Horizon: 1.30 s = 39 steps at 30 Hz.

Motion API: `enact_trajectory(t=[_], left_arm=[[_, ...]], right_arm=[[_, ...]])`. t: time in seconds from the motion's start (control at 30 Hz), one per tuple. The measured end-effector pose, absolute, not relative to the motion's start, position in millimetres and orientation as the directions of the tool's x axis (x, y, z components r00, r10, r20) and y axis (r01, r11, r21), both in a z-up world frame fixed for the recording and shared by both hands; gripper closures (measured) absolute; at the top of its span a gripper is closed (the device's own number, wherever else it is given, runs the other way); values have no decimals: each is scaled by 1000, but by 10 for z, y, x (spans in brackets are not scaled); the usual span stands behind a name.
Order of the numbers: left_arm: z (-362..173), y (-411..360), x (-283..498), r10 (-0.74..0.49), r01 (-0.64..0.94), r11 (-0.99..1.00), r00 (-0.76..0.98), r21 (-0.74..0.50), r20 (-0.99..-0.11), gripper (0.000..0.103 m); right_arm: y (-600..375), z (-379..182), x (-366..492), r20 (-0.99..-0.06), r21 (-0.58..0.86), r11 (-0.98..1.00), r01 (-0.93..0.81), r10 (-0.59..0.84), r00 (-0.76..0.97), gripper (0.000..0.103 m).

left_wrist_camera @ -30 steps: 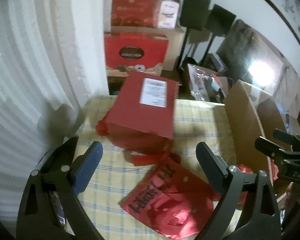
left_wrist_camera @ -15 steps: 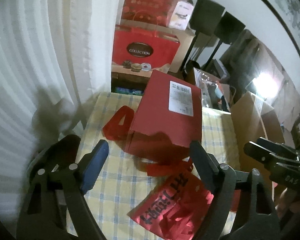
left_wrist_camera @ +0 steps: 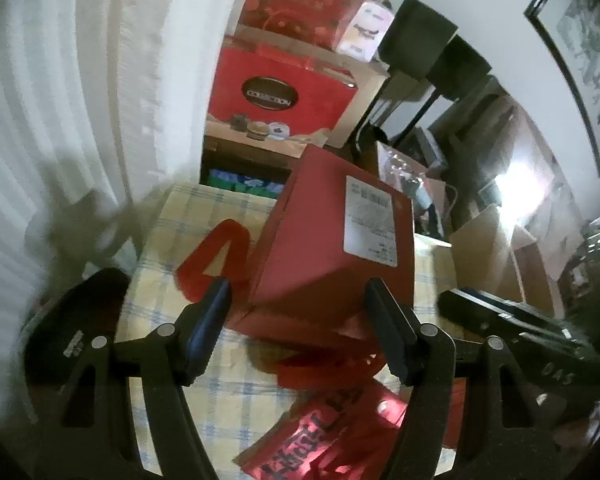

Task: Organize objects
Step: 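Grasp the red gift box with the left gripper while the right gripper grasps its other side, then lift the red gift box off the table with both grippers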

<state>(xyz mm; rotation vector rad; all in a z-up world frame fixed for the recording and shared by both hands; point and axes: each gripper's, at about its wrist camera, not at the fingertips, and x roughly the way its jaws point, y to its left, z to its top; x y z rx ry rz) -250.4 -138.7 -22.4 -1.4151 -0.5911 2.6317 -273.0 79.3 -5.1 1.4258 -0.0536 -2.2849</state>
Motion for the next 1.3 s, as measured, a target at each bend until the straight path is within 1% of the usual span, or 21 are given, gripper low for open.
enact_trajectory(t=[0.2, 0.47, 0.53, 0.67, 1.0, 1.03, 1.1, 1.17, 1.3], left_arm=[[-260, -1446, -2516, 285, 87, -910, -577, -405, -765, 38], [-356, -1747, -2439, 322, 123, -866, -605, -485, -728, 38], [-376, -1789, -2442, 335, 124, -857, -604, -500, -723, 38], [-363, -1796, -2448, 326, 120, -862, -613, -493, -719, 38], [-371, -1619, -2465, 382, 53, -859, -598, -510, -705, 38], [-378, -1607, -2472, 390, 49, -855, -595, -516, -703, 38], [-399, -1606, -2484, 402, 55, -844, -593, -533, -698, 38], [-417, -1631, -2498, 416, 62, -829, -595, -555, -688, 39], [-420, -1632, -2493, 417, 58, -828, -599, -557, -683, 42]], right_arm=[[729, -214, -2743, -841, 326, -877, 353, -439, -315, 56], [716, -258, -2602, -824, 327, -850, 413, -470, -315, 56], [698, -259, -2565, -823, 320, -845, 429, -472, -316, 56], [664, -251, -2469, -819, 297, -835, 463, -472, -326, 56], [392, -368, -2281, -826, 198, -797, 570, -449, -341, 56], [376, -373, -2278, -824, 194, -794, 576, -451, -344, 56], [355, -376, -2293, -816, 198, -791, 578, -460, -350, 63], [341, -380, -2323, -807, 212, -786, 580, -476, -351, 67], [309, -371, -2363, -794, 208, -782, 588, -486, -365, 68]])
